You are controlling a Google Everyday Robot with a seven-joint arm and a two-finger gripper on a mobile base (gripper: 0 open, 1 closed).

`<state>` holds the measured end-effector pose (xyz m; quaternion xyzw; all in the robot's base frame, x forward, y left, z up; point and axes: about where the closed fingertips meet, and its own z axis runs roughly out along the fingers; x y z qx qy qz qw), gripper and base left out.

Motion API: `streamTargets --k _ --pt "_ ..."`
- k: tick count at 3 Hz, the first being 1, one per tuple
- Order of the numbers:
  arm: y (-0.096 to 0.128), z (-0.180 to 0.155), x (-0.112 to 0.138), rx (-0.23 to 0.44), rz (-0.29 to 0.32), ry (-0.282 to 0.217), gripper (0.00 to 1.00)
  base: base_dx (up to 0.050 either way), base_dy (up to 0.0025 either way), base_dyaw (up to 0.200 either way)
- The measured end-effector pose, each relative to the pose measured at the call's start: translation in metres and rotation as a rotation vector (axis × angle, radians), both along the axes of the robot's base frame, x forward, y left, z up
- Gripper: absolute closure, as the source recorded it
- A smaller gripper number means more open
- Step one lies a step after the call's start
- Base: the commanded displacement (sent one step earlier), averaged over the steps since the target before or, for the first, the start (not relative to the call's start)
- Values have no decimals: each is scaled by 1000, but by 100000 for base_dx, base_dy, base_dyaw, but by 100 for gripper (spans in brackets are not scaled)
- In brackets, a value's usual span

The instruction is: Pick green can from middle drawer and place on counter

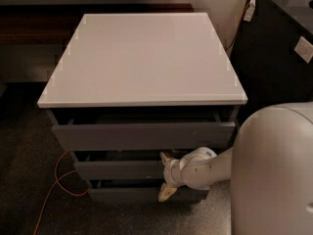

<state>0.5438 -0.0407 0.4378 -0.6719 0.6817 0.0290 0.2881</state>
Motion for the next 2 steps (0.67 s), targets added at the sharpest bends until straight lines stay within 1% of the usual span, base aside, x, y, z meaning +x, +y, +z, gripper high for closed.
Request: streamTargets --k 2 --pt "2 -13 17 -30 -15 25 0 0 0 0"
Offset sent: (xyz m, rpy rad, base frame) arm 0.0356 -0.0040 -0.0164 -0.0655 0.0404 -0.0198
